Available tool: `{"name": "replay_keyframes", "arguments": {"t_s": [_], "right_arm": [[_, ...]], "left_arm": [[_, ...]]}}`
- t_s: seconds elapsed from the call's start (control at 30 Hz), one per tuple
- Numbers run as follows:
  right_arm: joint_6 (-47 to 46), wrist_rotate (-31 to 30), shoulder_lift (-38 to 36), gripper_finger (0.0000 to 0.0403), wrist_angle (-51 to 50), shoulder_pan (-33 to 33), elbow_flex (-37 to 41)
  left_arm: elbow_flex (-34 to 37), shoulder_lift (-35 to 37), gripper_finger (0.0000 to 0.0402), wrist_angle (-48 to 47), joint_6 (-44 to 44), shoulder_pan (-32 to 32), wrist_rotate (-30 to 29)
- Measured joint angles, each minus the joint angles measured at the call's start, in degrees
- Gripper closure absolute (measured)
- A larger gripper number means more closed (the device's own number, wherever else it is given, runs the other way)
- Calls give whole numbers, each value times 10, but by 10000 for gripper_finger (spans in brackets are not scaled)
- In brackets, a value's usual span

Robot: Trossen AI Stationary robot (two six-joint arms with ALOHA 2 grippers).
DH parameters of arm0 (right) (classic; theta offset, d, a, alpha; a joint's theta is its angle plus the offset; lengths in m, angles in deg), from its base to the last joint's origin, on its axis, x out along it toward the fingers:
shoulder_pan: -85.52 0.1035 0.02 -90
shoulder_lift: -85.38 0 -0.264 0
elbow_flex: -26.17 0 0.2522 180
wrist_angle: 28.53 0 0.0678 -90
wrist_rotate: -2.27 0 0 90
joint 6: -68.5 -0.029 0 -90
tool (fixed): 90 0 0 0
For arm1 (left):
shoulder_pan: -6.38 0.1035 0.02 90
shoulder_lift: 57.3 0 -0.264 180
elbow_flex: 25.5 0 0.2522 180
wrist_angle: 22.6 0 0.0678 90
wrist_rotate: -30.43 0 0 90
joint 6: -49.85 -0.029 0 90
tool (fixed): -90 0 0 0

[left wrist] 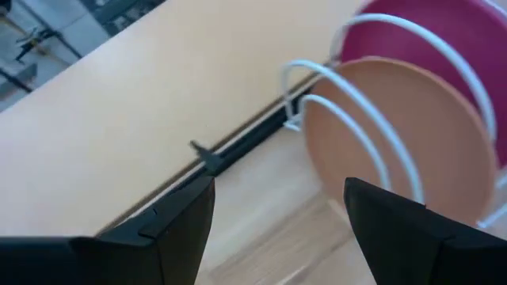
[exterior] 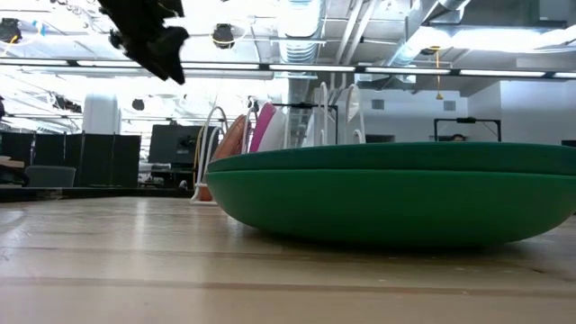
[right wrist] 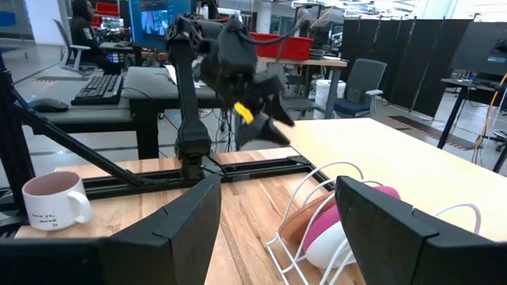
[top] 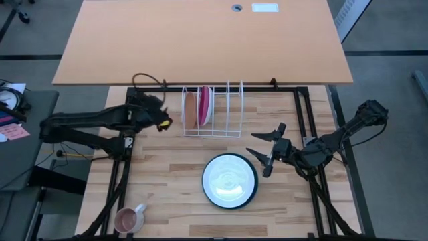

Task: Sort dishes
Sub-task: Put the white plate in the dish rack

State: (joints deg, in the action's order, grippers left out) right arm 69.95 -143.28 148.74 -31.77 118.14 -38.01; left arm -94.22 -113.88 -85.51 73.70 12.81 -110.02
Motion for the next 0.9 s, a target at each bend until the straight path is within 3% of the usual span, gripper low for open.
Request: {"name": "replay_keyframes", "arguments": {"t_s": [0.2,0.43,0.67,0.8,0.9], "right_arm": [[-8,0,0,148,0,0,0],[-15,0,0,148,0,-5,0],[-14,0,0,148,-1,-5,0],[-15,0,0,148,-13,-5,0],[-27,0,0,148,-21,-5,0]], "left_arm": [[10,19,140,-22,22,5,-6],[116,18,173,93,-57,70,4],[166,18,216,200,-127,154,177],[166,24,257,192,-126,172,248],[151,40,294,117,-105,173,329]]}}
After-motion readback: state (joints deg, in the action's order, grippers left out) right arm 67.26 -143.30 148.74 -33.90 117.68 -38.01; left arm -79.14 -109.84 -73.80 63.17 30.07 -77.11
